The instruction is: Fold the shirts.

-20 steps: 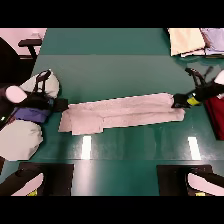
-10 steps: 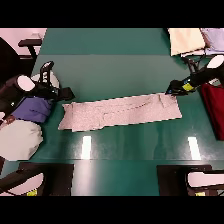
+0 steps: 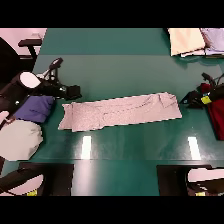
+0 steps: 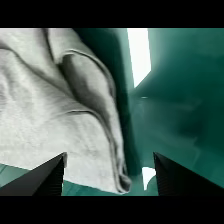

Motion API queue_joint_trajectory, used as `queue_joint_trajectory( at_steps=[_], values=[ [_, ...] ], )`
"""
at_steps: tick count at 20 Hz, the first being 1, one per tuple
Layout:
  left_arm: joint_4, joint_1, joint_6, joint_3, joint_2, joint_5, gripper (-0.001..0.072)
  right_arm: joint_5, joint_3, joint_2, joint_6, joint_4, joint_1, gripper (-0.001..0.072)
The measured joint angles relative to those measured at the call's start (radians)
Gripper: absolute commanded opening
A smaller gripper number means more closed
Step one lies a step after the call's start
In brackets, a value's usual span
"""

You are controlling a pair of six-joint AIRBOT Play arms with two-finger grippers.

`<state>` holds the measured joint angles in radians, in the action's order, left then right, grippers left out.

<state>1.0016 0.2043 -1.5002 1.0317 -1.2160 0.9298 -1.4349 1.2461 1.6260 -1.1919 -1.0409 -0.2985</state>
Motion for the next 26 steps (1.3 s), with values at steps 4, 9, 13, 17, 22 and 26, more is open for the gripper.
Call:
queue_joint_trajectory(
  at_steps=[4, 9, 13, 17, 22, 26],
  values=[
    [-0.052, 0.114, -0.029, 0.011, -0.073, -0.072, 0.0020, -0.009, -0.027, 0.063, 0.048, 0.102, 0.008, 0.0401],
    [-0.095, 0.240, -0.040, 0.119, -0.240, -0.117, 0.0020, 0.050, -0.036, 0.061, 0.097, 0.122, 0.101, 0.0013],
    [-0.108, 0.323, -0.043, 0.245, -0.383, -0.129, 0.0020, 0.048, -0.037, -0.069, 0.119, 0.183, 0.131, 0.0012],
    [-0.111, 0.377, -0.044, 0.340, -0.481, -0.128, 0.0020, 0.049, -0.018, -0.241, 0.121, 0.339, 0.155, 0.0012],
    [-0.110, 0.394, -0.046, 0.373, -0.523, -0.118, 0.0020, 0.050, 0.111, -0.357, 0.074, 0.412, 0.279, 0.0012],
    [-0.111, 0.398, -0.047, 0.380, -0.531, -0.130, 0.0020, 0.077, 0.188, -0.376, 0.042, 0.429, 0.444, 0.0012]
  ],
)
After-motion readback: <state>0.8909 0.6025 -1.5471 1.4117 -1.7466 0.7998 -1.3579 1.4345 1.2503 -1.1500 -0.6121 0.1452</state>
